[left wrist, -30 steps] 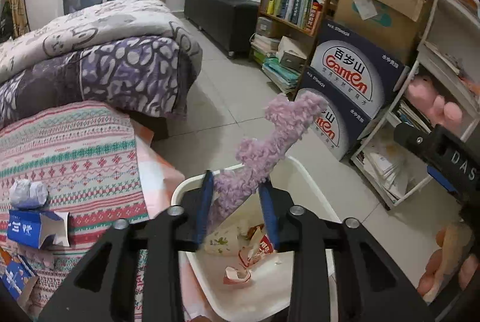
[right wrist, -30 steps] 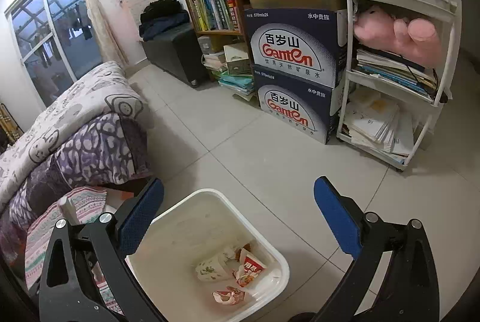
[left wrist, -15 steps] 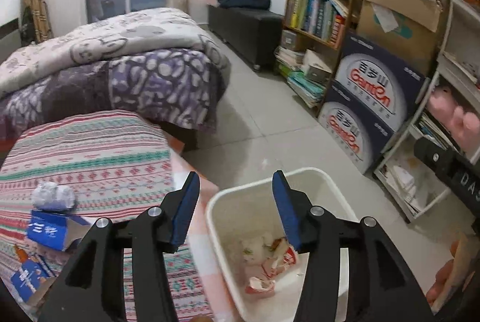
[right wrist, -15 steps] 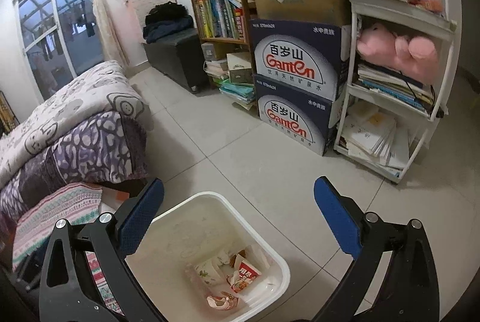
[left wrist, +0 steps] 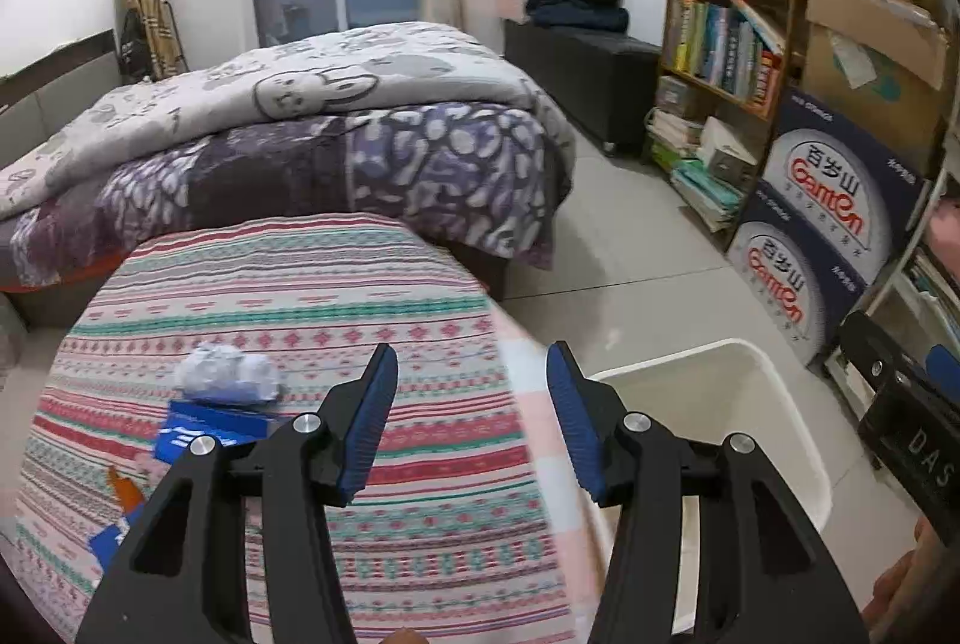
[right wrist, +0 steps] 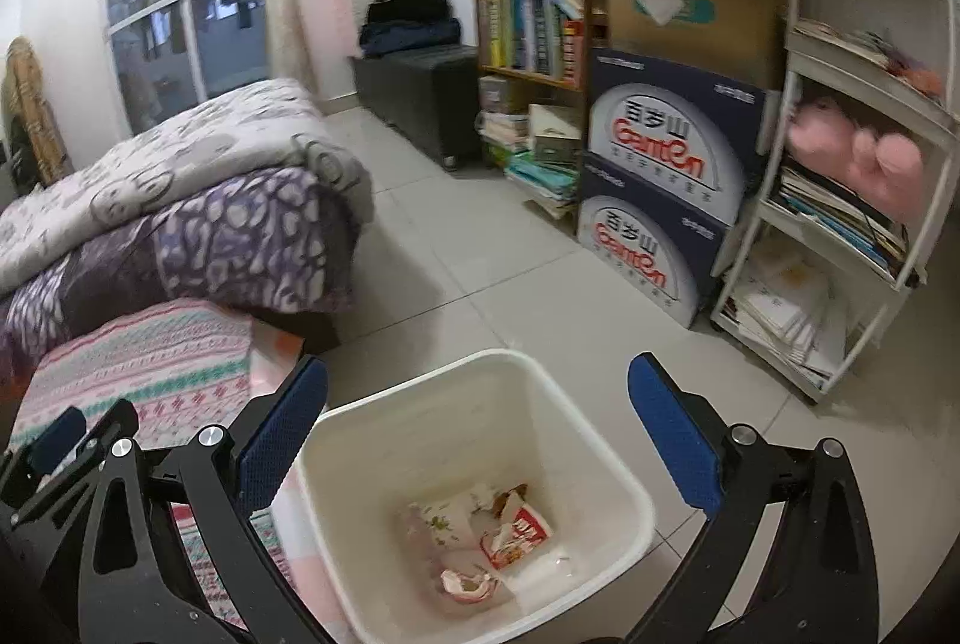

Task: Collect trash
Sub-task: 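Lower the left gripper and grasp the blue biscuit box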

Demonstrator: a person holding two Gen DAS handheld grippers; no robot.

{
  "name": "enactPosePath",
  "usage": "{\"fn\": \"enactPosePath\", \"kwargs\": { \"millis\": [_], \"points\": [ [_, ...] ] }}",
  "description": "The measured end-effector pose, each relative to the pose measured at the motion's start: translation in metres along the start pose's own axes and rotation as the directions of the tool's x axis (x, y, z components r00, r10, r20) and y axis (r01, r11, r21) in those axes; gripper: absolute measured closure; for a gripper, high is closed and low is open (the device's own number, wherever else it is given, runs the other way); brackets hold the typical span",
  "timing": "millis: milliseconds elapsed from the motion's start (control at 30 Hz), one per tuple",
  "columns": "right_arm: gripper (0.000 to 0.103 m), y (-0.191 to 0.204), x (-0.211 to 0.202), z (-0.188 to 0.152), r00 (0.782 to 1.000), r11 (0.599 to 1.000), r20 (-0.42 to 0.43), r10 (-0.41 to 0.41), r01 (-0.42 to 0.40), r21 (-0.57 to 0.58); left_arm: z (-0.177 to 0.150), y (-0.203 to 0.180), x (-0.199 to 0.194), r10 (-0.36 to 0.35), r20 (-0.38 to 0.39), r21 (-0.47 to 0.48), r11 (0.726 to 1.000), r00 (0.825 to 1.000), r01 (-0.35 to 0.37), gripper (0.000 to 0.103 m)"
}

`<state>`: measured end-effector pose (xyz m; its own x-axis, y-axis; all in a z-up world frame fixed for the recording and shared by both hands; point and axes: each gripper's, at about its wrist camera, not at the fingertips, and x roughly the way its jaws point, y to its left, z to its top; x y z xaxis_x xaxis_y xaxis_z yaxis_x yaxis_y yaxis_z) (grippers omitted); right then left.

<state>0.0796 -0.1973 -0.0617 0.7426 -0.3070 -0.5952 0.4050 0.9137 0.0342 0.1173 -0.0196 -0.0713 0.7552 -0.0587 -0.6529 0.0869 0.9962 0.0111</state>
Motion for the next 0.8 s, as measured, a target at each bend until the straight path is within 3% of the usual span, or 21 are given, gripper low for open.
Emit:
{"fn": "enactPosePath", "kwargs": {
  "millis": [433,533,700,800],
  "points": [
    [0.007,0.069,-0.008,-0.014,0.993,0.99,-0.028,0.111,-0.113,-0.085,-0.025,0.07,-0.005,0.126,-0.042,-0.039,0.991,0.991,-0.127,0.05],
    [0.007,0.085,-0.01,-0.018,0.99,0.984,-0.039,0.136,-0.14,-0.107,-0.031,0.087,-0.005,0.151,-0.063,-0.046,0.987,0.986,-0.154,0.044],
    [0.007,0.106,-0.011,-0.025,0.982,0.974,-0.071,0.173,-0.182,-0.135,-0.046,0.113,-0.002,0.193,-0.127,-0.023,0.98,0.973,-0.197,0.038],
    [0.007,0.117,-0.009,-0.029,0.976,0.969,-0.098,0.194,-0.206,-0.138,-0.055,0.132,0.007,0.198,-0.215,0.003,0.979,0.956,-0.202,0.031]
  ]
}}
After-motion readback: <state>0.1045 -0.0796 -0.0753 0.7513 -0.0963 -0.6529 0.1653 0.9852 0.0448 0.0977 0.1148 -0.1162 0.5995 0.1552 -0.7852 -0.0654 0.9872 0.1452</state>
